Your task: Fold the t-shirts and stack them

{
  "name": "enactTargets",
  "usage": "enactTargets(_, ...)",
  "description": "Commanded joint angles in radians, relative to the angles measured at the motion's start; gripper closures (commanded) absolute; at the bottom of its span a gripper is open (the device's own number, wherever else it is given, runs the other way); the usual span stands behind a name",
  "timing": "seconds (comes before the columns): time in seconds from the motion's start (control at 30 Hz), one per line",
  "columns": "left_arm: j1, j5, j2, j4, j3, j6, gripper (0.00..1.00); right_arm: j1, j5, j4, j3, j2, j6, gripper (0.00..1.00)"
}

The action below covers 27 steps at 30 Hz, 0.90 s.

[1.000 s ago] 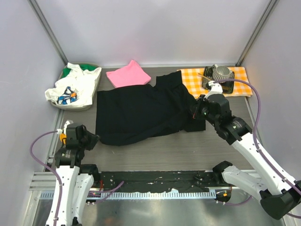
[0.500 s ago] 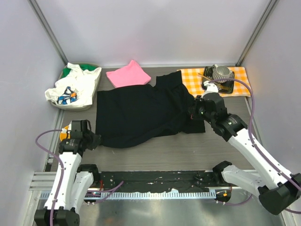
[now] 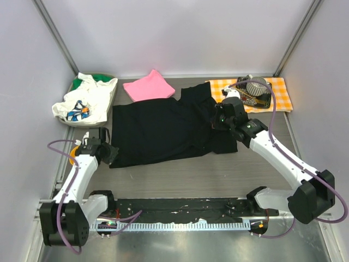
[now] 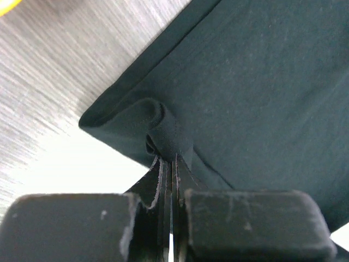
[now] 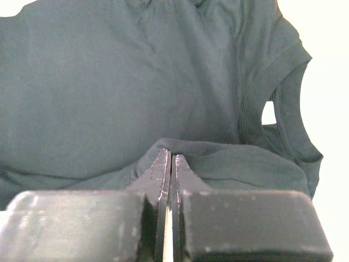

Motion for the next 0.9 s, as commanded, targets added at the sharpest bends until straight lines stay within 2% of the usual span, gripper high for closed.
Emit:
enactTargets(0.0,-0.001,-0.047,0.074,0.104,0.063,-0.004,1.00,-0.016,0.008,0.095,0.099,0.045,-0.019,0.99)
enactTargets(0.73,0.077,-0.067,0.366,0.210,0.167,0.035,1.00,-0.064,-0.094,0.119,0.354,0.427,-0.035,0.99)
enactTargets(0.87,0.086,-0.061,0.421,0.221,0.181,0.033,0.93,-0.065,-0.101,0.127,0.383,0.473,-0.034,0.99)
